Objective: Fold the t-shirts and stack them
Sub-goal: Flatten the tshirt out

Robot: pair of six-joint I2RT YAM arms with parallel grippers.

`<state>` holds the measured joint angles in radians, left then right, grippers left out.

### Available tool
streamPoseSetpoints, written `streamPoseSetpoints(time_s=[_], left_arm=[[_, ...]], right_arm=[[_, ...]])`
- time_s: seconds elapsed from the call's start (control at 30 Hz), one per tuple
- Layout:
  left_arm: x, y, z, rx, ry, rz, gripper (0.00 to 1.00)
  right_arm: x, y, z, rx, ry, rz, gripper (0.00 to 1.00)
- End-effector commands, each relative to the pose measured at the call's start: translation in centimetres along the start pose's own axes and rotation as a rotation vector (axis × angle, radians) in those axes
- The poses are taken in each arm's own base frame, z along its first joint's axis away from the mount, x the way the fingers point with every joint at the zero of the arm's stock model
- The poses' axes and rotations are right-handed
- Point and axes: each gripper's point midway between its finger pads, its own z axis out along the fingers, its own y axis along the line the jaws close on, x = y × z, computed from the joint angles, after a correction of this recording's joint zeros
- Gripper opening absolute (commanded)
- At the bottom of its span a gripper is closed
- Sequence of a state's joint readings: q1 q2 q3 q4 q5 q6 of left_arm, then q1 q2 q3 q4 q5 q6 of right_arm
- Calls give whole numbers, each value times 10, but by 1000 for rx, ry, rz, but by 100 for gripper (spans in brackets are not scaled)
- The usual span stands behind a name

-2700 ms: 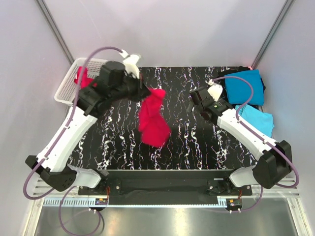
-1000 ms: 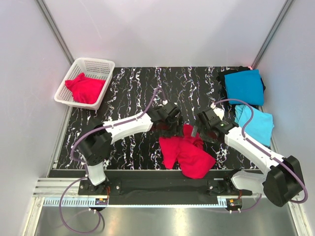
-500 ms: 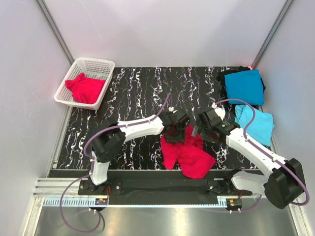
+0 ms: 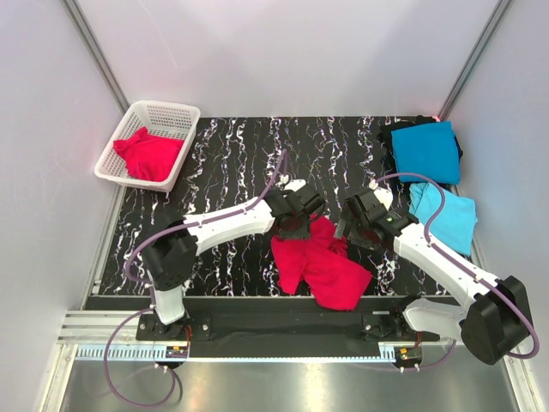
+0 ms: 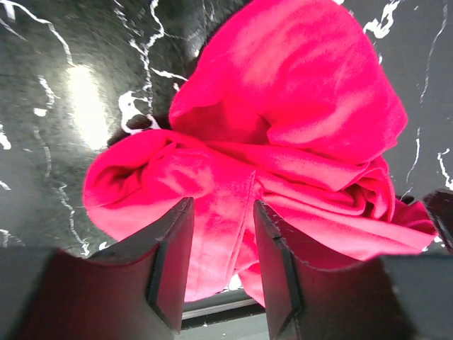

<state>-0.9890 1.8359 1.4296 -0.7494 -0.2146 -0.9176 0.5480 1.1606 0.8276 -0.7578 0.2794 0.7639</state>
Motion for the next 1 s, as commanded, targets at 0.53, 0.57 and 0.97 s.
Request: streamPoseSetpoints(time_s=[0.53,0.57,0.97], left_arm=[[-5,-14,7,18,15,33,62],[-4,-16,8,23,21,35,62],[-2,-18,20,2,29,9,50]], right_arm=[[-5,-3,-3,14,-27,8,100],[-6,-2,-4,12,-31,7,100],[-8,-6,-7,11,-48,7,99]])
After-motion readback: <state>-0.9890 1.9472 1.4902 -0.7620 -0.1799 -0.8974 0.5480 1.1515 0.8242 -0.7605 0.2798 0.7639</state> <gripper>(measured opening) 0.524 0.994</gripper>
